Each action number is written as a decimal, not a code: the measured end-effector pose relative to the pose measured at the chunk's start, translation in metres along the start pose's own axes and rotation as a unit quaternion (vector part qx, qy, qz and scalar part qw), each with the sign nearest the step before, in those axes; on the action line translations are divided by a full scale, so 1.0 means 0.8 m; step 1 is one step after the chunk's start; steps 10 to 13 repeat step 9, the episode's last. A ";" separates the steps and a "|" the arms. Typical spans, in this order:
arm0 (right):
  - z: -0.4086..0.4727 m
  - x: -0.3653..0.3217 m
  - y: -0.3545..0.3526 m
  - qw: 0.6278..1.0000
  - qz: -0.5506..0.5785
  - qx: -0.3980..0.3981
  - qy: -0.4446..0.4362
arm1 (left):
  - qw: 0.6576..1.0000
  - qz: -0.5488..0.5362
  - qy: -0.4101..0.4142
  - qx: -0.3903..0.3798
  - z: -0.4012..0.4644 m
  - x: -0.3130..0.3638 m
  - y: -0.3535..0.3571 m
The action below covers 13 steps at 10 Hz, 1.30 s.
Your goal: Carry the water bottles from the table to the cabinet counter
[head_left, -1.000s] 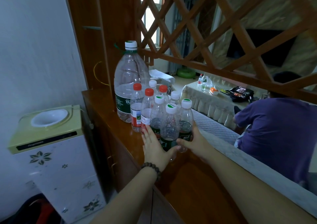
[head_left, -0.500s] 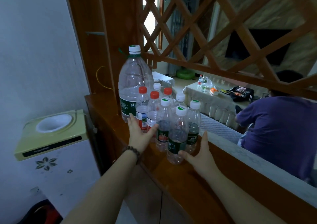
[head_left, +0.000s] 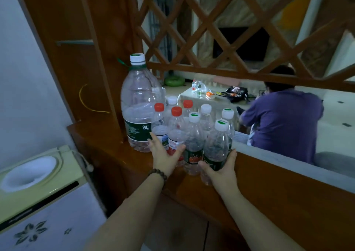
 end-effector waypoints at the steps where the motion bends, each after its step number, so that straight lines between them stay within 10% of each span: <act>1: 0.003 0.006 0.008 1.000 0.005 0.009 0.011 | 1.000 0.003 0.015 -0.012 0.001 -0.005 0.003; 13: 0.000 0.001 -0.017 0.997 -0.040 -0.013 -0.070 | 0.994 0.084 0.066 -0.004 -0.014 -0.011 -0.025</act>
Point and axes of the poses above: each hand's wrist, its own z-axis towards the middle knuckle, its own y-axis out of the palm, x = y × z, the point moved 1 cm from there along z, towards the middle knuckle, and after that the axes turned 13 degrees about y, right-handed, at the moved point
